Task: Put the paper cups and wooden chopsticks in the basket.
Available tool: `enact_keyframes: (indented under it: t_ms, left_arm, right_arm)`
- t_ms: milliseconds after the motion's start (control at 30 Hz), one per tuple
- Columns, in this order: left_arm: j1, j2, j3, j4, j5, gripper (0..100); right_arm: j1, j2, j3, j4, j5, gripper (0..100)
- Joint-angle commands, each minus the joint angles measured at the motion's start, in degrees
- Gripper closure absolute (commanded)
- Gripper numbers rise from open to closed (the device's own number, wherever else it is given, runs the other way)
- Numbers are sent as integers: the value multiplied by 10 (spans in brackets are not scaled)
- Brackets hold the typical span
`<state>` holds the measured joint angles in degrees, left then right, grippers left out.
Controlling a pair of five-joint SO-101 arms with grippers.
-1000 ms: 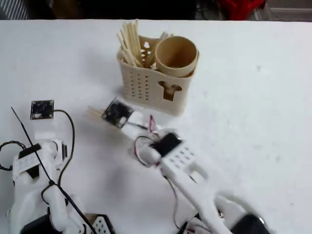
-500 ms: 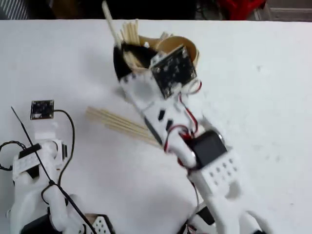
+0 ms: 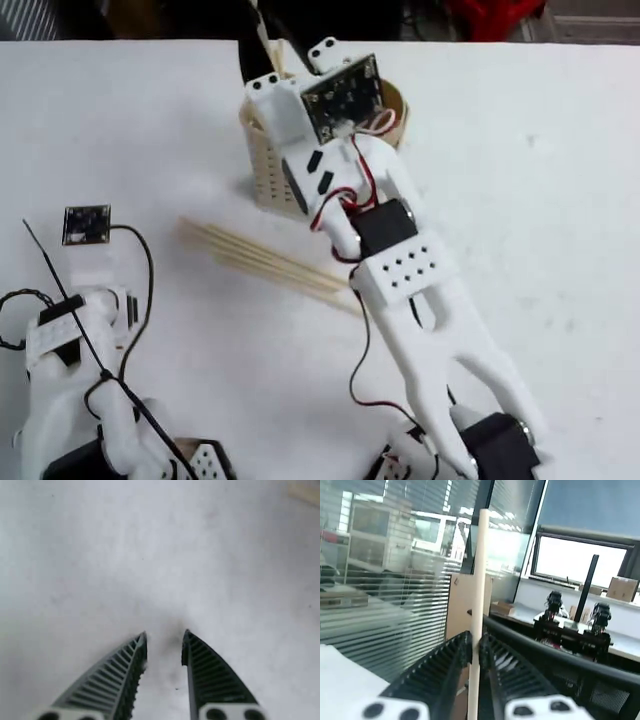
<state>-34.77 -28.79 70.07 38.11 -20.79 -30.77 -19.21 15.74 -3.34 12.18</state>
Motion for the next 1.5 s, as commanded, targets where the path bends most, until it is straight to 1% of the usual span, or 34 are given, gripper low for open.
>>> enact_keyframes:
  t_ms: [0, 200, 300, 333, 467, 533, 600, 667, 767, 833, 900, 933, 1000, 1100, 1167, 1300, 1467]
  left_arm:
    - [-4, -4, 0, -10, 8, 872]
    - [-4, -4, 0, -10, 8, 872]
    - [-4, -4, 0, -10, 8, 872]
    - [-4, -4, 0, -10, 8, 872]
    - [-4, -4, 0, -10, 8, 872]
    - [-4, -4, 0, -10, 8, 872]
    - [-4, -4, 0, -10, 8, 872]
    - [-4, -4, 0, -10, 8, 872]
    - [-4, -4, 0, -10, 8, 872]
    - [-4, -4, 0, -10, 8, 872]
    - [-4, -4, 0, -10, 8, 872]
    - [-4, -4, 0, -10, 8, 872]
    - [-4, -4, 0, -10, 8, 872]
    - [-4, -4, 0, -10, 8, 872]
    - [-4, -4, 0, -10, 8, 872]
    - [-4, -4, 0, -10, 8, 872]
    - [-4, -4, 0, -10, 8, 872]
  right_arm:
    - [7, 6, -35, -13, 7, 977]
    - [8, 8, -34, -9, 7, 976]
    - [7, 7, -39, 20, 7, 975]
    - [7, 7, -39, 26, 7, 964]
    - [7, 7, -38, 54, 7, 866]
    - [6, 5, -39, 67, 7, 870]
    - [6, -7, -36, 92, 10, 900]
    - [7, -29, -35, 155, 11, 939]
    - [-14, -68, -34, 329, 12, 981]
    - [-34, -86, -34, 458, 12, 976]
    - [-44, -93, -34, 563, 12, 961]
    - [-50, -92, -34, 598, 12, 950]
    - [-73, -74, -18, 634, 21, 923]
    - [-123, -13, 36, 632, 99, 882]
    - [-144, 46, 71, 604, 128, 861]
    - [-133, 155, 77, 554, 133, 851]
    - [-127, 253, 84, 469, 134, 851]
